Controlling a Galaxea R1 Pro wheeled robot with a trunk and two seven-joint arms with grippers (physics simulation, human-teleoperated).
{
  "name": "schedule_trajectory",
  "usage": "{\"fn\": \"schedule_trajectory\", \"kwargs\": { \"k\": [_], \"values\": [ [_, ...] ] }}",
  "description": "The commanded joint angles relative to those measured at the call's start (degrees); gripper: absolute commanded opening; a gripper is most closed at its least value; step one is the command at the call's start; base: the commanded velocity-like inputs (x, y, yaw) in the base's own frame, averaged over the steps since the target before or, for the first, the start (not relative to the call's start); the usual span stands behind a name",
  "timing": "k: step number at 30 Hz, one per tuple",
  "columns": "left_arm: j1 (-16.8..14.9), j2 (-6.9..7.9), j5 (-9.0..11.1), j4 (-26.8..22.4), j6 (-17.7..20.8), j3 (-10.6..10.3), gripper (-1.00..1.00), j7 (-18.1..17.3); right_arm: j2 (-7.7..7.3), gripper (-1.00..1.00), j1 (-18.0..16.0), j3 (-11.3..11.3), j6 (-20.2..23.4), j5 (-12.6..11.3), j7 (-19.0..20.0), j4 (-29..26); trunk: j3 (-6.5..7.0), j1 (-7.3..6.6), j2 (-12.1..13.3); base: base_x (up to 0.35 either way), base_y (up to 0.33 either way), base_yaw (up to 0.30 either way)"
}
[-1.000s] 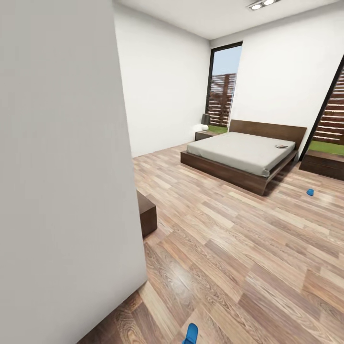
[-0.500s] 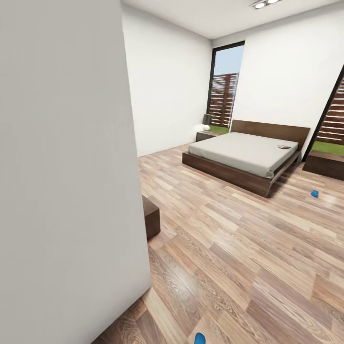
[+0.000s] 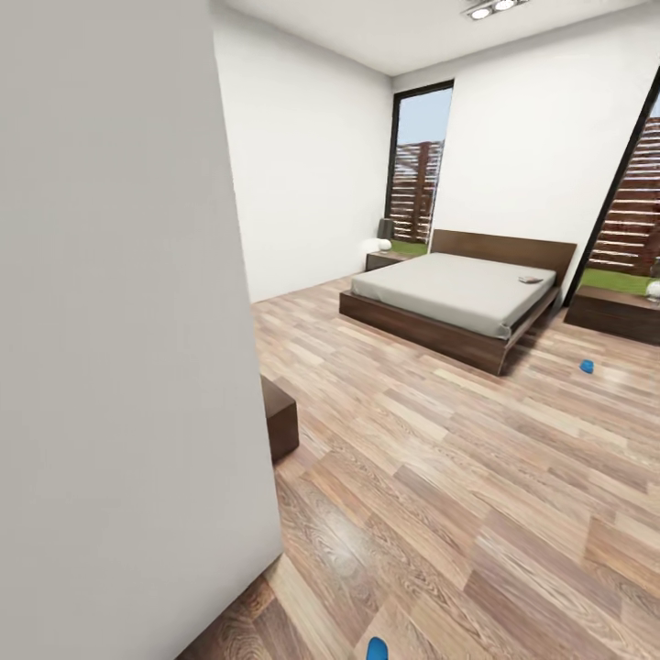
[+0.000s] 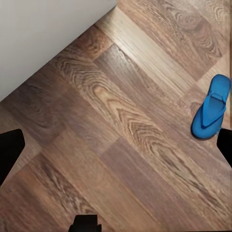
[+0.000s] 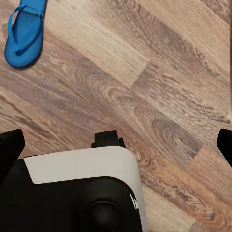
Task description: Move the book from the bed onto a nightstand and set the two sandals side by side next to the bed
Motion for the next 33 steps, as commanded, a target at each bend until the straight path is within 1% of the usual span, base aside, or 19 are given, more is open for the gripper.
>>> {"fn": "schedule_trajectory", "kwargs": {
  "k": [1, 9, 25, 33],
  "values": [
    [0.0, 0.01, 0.0, 0.0, -0.1, 0.0, 1.00, 0.0, 0.02, 1.00, 0.0, -0.1, -0.1, 0.0, 0.0, 0.0, -0.04, 0.00, 0.0, 0.000, 0.000, -0.235],
    [0.0, 0.01, 0.0, 0.0, -0.1, 0.0, 1.00, 0.0, 0.02, 1.00, 0.0, -0.1, -0.1, 0.0, 0.0, 0.0, -0.04, 0.00, 0.0, 0.000, 0.000, -0.226],
    [0.0, 0.01, 0.0, 0.0, -0.1, 0.0, 1.00, 0.0, 0.02, 1.00, 0.0, -0.1, -0.1, 0.0, 0.0, 0.0, -0.04, 0.00, 0.0, 0.000, 0.000, -0.074],
    [0.0, 0.01, 0.0, 0.0, -0.1, 0.0, 1.00, 0.0, 0.02, 1.00, 0.0, -0.1, -0.1, 0.0, 0.0, 0.0, -0.04, 0.00, 0.0, 0.000, 0.000, -0.232]
  ]
}}
